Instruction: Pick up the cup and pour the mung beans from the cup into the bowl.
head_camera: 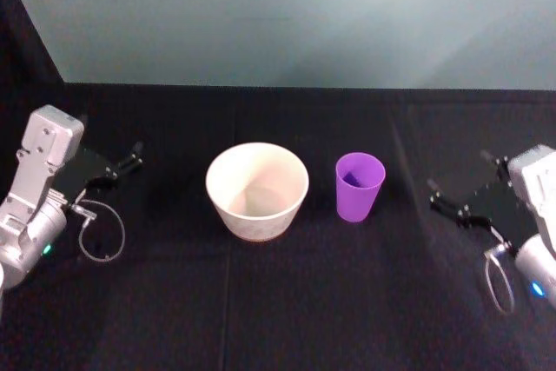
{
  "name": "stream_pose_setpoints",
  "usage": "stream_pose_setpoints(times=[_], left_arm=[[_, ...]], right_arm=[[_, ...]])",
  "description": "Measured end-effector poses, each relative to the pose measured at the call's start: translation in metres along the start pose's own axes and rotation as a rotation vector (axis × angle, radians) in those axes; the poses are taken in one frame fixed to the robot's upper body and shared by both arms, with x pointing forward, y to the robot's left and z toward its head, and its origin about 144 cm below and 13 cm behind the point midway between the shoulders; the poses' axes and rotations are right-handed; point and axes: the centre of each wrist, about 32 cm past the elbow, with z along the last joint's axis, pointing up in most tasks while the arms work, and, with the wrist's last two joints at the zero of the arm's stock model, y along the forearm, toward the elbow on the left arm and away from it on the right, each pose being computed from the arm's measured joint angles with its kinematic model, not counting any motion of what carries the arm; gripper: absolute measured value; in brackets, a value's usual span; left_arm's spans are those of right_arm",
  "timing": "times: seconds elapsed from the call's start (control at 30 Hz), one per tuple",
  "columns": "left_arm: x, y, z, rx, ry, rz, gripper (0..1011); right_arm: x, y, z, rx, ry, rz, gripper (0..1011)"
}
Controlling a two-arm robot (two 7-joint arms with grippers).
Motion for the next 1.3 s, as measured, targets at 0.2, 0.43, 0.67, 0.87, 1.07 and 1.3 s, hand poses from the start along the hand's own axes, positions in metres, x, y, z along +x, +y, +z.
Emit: stream_pose_setpoints(times=[0.2,0.43,0.67,0.87,1.07,1.3], left_arm=[[0.0,0.0,0.0,0.0,0.0,0.0,1000],[0.0,0.0,0.0,0.0,0.0,0.0,1000],[0.0,0.0,0.0,0.0,0.0,0.0,1000],[0.0,0.0,0.0,0.0,0.0,0.0,1000],[0.0,0.0,0.0,0.0,0.0,0.0,1000],[0.0,0.0,0.0,0.0,0.0,0.0,1000]], right_arm=[[-0.005,-0.019,0.0,0.015,0.029,0.051,1003],[-0.011,-0.027,0.0,0.026,0.063,0.105,1003],[-0.023,-0.023,0.002,0.045,0.1,0.158,1003],[-0.031,-0.008,0.004,0.049,0.139,0.205,1003],[-0.038,0.01,0.004,0.049,0.18,0.232,1003],[-0.043,0.027,0.004,0.049,0.217,0.26,1003]])
